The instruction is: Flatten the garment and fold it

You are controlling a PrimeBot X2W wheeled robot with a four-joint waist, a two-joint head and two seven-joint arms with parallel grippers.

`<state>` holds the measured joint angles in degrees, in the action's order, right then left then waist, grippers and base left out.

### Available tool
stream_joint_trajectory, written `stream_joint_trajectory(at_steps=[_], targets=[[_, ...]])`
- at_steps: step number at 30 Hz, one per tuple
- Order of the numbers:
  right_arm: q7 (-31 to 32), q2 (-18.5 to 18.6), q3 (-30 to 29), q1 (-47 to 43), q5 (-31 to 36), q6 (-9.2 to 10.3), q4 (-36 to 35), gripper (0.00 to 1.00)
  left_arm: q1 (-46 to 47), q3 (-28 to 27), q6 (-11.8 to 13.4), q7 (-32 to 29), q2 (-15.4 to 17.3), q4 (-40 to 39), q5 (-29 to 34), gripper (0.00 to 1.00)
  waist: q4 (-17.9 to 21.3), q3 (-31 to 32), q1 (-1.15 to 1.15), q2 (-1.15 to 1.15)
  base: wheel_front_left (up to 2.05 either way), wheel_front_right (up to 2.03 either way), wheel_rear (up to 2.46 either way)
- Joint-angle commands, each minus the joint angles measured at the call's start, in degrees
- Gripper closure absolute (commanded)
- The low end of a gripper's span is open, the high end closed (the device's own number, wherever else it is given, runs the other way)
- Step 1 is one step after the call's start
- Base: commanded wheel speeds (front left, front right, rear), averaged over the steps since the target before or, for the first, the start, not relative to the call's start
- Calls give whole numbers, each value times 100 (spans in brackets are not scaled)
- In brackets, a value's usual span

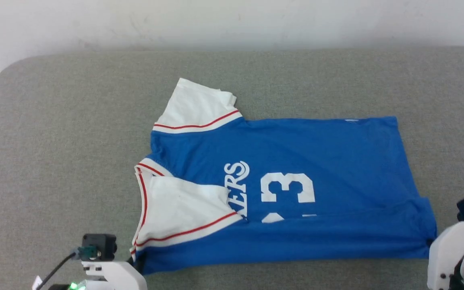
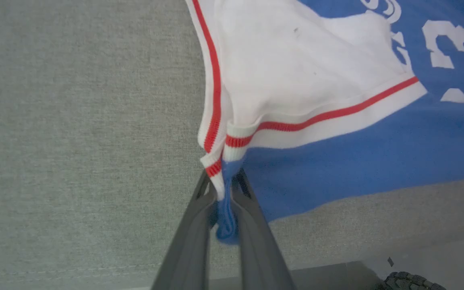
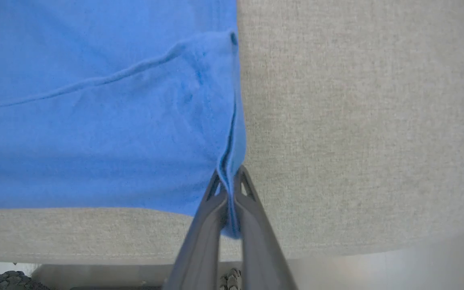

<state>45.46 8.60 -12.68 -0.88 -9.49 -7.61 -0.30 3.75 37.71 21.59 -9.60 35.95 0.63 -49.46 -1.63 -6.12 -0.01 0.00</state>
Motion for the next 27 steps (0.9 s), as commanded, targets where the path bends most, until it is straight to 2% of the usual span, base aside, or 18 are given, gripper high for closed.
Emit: stream_joint_trajectory(at_steps=[1, 6, 7, 8, 12, 16, 22, 27], targets=[[29, -2, -44, -80, 10, 12, 7, 100, -49, 31, -66, -6, -28, 113, -24, 100, -1, -30, 1, 0, 0, 0, 0], [-277, -131, -67, -162, 21, 12, 439, 100, 0, 145, -346, 107, -327, 653, -130, 100, 1, -17, 1, 0, 0, 0, 0], [-397, -146, -84, -143, 40, 12, 528, 53, 27, 162, -394, 141, -371, 763, -128, 16, -3, -5, 1, 0, 0, 0, 0], [-514, -156, -86, -121, 48, 12, 613, 0, 57, 168, -430, 203, -408, 869, -109, 0, -5, 12, 1, 0, 0, 0, 0], [-980, -132, -8, -27, 29, 12, 815, 0, 163, 132, -543, 545, -514, 1108, -21, 0, -4, 131, 1, 0, 0, 0, 0], [-1551, -47, 70, 75, -39, 12, 756, 0, 253, -31, -641, 1171, -585, 1083, 99, 0, 4, 299, 1, 0, 0, 0, 0], [-2738, 105, 328, 166, -118, 12, 311, 0, 396, -372, -819, 2224, -683, 806, 331, 0, 74, 507, 1, 0, 0, 0, 0], [-3738, 29, 507, 103, -50, 12, -90, 0, 478, -621, -979, 2440, -731, 479, 760, 0, 246, 486, 1, 0, 0, 0, 0]])
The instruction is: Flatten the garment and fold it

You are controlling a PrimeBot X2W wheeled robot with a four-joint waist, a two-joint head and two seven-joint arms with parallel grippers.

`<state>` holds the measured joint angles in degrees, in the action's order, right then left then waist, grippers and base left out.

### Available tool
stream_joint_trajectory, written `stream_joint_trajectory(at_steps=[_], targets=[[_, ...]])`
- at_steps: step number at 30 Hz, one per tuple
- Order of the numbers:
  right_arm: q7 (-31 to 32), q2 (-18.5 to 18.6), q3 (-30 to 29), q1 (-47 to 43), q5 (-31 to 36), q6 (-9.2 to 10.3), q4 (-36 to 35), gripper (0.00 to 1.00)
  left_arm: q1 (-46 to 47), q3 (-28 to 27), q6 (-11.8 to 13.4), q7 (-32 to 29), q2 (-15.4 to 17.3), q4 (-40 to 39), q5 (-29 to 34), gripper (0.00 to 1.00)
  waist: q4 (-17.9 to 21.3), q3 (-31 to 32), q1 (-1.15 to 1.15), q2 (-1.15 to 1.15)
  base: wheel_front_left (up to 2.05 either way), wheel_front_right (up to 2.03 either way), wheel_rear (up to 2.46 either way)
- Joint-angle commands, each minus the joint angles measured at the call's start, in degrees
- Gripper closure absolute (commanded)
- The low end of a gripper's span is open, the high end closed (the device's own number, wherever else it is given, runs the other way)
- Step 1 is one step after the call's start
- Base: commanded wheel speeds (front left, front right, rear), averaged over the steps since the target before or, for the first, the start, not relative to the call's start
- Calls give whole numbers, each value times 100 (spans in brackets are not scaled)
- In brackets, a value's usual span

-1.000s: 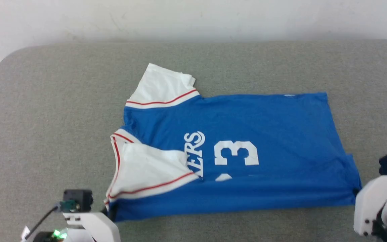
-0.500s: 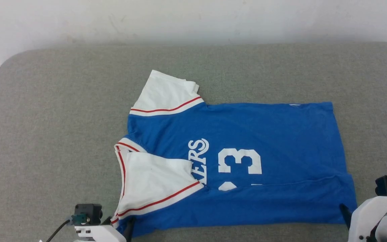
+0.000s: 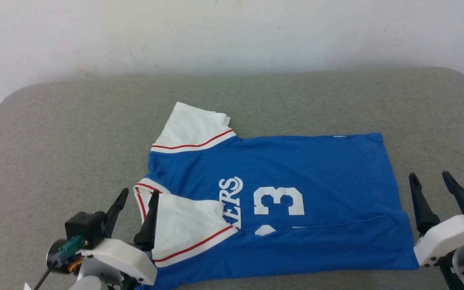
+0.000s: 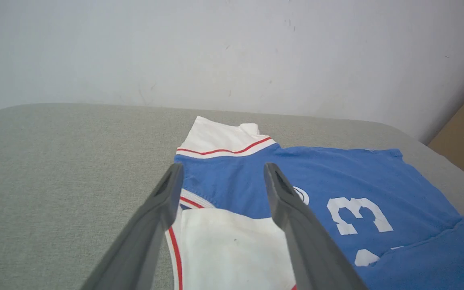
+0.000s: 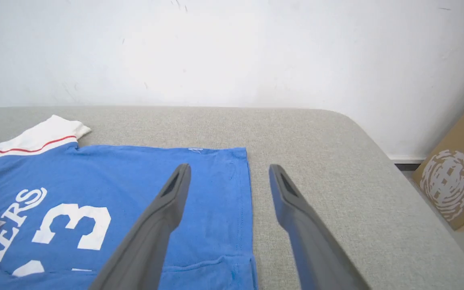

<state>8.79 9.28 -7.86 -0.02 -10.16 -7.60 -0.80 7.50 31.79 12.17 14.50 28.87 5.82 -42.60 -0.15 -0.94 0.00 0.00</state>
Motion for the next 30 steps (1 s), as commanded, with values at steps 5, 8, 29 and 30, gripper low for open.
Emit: stream_joint_trajectory(at_steps=[5, 8, 29, 30], targets=[[-600, -329, 183, -29, 214, 11, -378, 0, 410, -25, -286, 14, 183, -166, 490, 0, 405, -306, 0, 0, 0, 0, 0], [-730, -424, 313, 35, 318, 11, -463, 0, 853, 18, -397, -265, 396, -117, 660, 0, 632, -560, 0, 0, 0, 0, 0], [-1457, -639, 1285, 708, -328, 11, -342, 0, 4746, 214, -1748, -4828, 1751, 1660, 425, 0, 2228, -2543, 0, 0, 0, 0, 0], [-1505, -639, 1324, 736, -368, 11, -302, 0, 4878, 211, -1769, -5029, 1761, 1779, 358, 0, 2272, -2593, 0, 0, 0, 0, 0]])
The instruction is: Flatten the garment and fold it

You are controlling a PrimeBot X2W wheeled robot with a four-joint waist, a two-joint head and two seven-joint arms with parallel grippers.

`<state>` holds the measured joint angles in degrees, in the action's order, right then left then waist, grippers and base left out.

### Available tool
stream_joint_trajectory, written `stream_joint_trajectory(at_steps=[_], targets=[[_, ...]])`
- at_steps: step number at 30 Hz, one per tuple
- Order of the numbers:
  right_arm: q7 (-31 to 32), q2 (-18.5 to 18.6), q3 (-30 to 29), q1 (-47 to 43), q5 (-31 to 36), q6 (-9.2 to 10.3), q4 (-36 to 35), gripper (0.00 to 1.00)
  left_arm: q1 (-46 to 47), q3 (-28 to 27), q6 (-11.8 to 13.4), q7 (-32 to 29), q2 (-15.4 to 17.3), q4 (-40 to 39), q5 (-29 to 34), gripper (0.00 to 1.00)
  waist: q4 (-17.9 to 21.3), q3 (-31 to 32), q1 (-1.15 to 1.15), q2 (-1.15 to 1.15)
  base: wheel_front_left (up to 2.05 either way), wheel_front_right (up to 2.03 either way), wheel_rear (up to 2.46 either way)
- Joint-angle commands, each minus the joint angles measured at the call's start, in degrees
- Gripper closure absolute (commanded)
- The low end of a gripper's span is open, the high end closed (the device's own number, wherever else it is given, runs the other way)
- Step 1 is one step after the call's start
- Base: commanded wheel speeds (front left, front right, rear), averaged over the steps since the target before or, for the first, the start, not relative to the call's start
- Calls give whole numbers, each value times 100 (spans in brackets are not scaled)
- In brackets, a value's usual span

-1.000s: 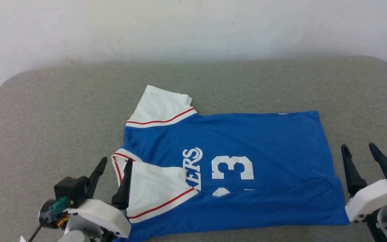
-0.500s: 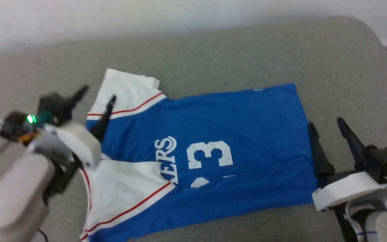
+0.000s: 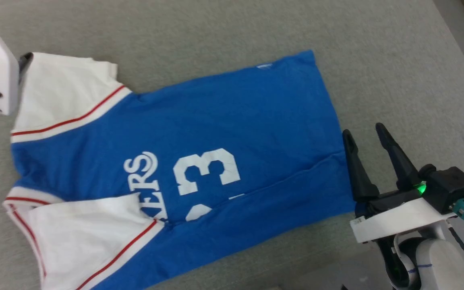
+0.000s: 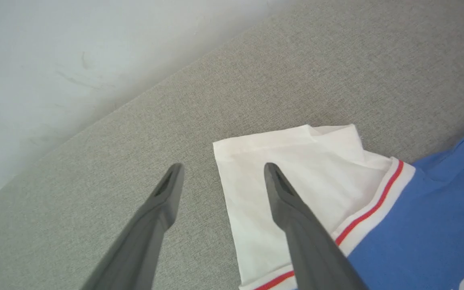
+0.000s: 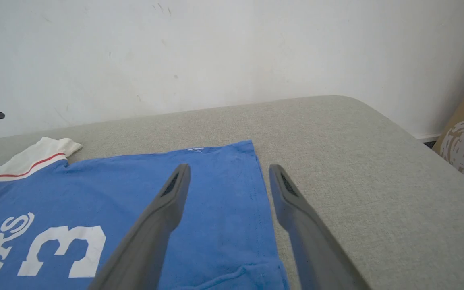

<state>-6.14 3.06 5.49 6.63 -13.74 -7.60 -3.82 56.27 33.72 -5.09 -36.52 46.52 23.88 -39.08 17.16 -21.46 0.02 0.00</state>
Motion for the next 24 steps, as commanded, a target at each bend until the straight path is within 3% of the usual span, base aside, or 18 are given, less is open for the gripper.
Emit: stream_joint_trajectory(at_steps=[1, 8, 14, 18, 19, 20, 21, 24], targets=[[-55, -17, 28, 95, -42, 11, 32, 0, 123, 9, -61, -123, 7, 74, -66, 0, 584, -601, -2, 0, 0, 0, 0], [-358, -17, 264, 270, -291, 11, 122, 0, 635, 38, -130, -974, 200, 573, -261, 0, 780, -908, -2, 0, 0, 0, 0], [-425, -18, 347, 330, -318, 11, 100, 0, 750, 193, -110, -1135, 395, 833, -27, 0, 836, -1015, -2, 0, 0, 0, 0], [-429, -18, 319, 318, -307, 11, 75, 0, 647, 233, -103, -1418, 311, 978, -196, 0, 818, -1036, -2, 0, 0, 0, 0], [-425, -18, 299, 316, -301, 11, 76, 0, 605, 253, -111, -1583, 293, 1001, -282, 16, 806, -1035, -2, 0, 0, 0, 0], [-420, -18, 271, 315, -294, 11, 81, 0, 563, 286, -130, -1743, 279, 985, -371, 87, 788, -1034, -2, 0, 0, 0, 0], [-411, -18, 238, 315, -284, 11, 84, 0, 531, 302, -146, -1832, 253, 966, -455, 100, 766, -1039, -2, 0, 0, 0, 0], [-381, -18, 129, 318, -237, 11, 114, 0, 533, 273, -166, -1585, 194, 860, -500, 100, 675, -1006, -2, 0, 0, 0, 0]])
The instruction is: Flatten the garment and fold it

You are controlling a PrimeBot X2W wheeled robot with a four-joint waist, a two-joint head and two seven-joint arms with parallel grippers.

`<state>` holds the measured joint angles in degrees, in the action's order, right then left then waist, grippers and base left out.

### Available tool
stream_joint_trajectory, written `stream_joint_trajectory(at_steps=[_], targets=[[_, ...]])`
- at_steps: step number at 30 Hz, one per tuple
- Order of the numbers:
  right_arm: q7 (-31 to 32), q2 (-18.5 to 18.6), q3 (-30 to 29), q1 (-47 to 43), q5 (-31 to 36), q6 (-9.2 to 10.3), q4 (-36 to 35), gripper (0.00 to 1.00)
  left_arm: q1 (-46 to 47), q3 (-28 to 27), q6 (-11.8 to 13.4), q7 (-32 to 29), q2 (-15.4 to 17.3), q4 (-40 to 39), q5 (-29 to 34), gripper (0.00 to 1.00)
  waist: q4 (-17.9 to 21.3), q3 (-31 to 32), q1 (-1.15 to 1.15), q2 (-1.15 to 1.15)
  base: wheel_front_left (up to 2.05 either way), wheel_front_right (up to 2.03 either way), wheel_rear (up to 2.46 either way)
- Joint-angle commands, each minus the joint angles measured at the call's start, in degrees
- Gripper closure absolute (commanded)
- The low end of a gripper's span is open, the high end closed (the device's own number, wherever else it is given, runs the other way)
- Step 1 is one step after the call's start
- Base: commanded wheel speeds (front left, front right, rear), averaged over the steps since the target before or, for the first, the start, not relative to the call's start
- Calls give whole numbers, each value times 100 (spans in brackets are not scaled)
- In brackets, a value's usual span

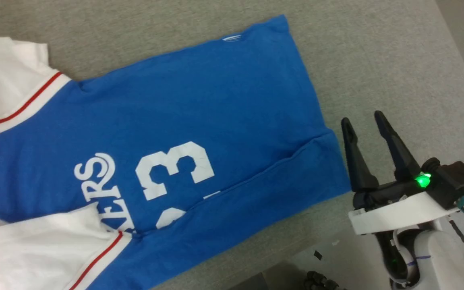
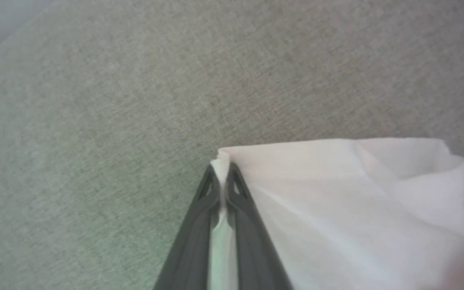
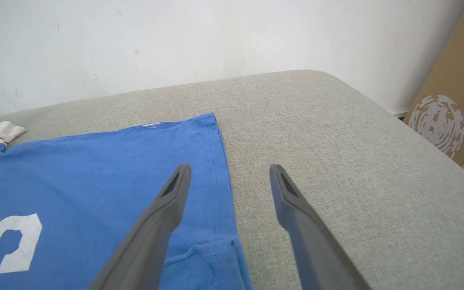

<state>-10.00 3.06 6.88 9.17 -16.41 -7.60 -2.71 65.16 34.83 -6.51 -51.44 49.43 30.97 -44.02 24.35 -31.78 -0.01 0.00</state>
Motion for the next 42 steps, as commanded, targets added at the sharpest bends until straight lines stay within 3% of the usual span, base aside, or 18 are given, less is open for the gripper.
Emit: stream_joint_trajectory(at_steps=[1, 9, 16, 23, 27, 32, 42], targets=[[42, -18, -71, 62, 81, 11, 27, 0, -345, 144, -26, 102, -128, 135, 27, 100, -85, 56, 1, 0, 0, 0, 0], [456, -18, -628, -98, 369, 11, -69, 0, -446, 324, -32, 2139, -421, 53, 758, 100, -651, 638, 1, 0, 0, 0, 0], [1580, 69, -1041, -1, 793, 11, -304, 0, -929, 318, 30, 3263, -786, -220, 747, 100, -1258, 1133, 1, 0, 0, 0, 0], [3056, 1018, -1026, 483, 446, 11, -381, 0, -1344, 468, 117, 3871, -932, -1018, 894, 100, -1922, 1107, 1, 0, 0, 0, 0], [3991, 1831, -618, 906, 395, 11, -135, 0, -1558, 427, 257, 4239, -1011, -1510, 891, 100, -2230, 923, 1, 0, 0, 0, 0], [4882, 2406, -222, 1657, -2, 11, 351, 0, -1839, 448, 450, 4679, -1095, -2028, 1004, 100, -2573, 693, 1, 0, 0, 0, 0], [5466, 3164, 477, 2859, 3, 11, 1596, 0, -2117, 610, 723, 4979, -1327, -2828, 1166, 100, -3115, 344, 1, 0, 0, 0, 0]])
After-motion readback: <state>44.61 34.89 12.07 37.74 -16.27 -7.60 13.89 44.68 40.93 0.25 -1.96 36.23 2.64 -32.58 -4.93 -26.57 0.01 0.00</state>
